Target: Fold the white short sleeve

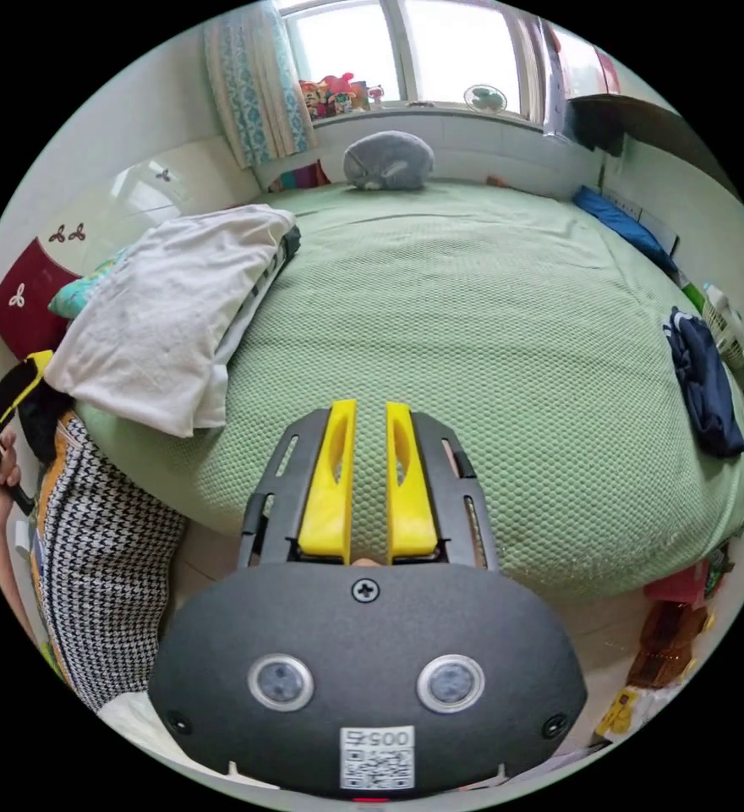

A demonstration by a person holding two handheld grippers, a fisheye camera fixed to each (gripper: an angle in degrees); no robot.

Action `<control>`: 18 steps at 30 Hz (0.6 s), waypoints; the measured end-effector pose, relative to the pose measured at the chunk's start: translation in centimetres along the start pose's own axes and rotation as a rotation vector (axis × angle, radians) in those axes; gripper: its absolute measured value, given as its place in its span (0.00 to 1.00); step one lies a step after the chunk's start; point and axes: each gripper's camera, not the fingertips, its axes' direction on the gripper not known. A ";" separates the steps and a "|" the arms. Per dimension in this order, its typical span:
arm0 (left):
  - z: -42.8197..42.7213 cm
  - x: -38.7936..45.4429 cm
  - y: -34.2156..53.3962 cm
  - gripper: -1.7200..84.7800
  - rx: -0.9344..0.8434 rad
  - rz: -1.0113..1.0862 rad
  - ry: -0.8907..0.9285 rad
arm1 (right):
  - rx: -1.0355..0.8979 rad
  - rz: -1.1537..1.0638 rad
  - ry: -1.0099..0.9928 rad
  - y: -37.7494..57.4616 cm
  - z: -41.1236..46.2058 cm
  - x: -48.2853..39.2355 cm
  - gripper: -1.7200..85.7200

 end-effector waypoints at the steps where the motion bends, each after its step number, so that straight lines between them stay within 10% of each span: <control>1: 0.0 -0.5 -0.1 0.20 -0.018 -0.016 -0.018 | -0.005 0.017 -0.011 0.3 -0.2 0.5 0.08; 18: -3.3 -4.1 -1.3 0.17 -0.049 -0.113 -0.013 | -0.039 0.137 0.138 3.5 -2.3 2.0 0.01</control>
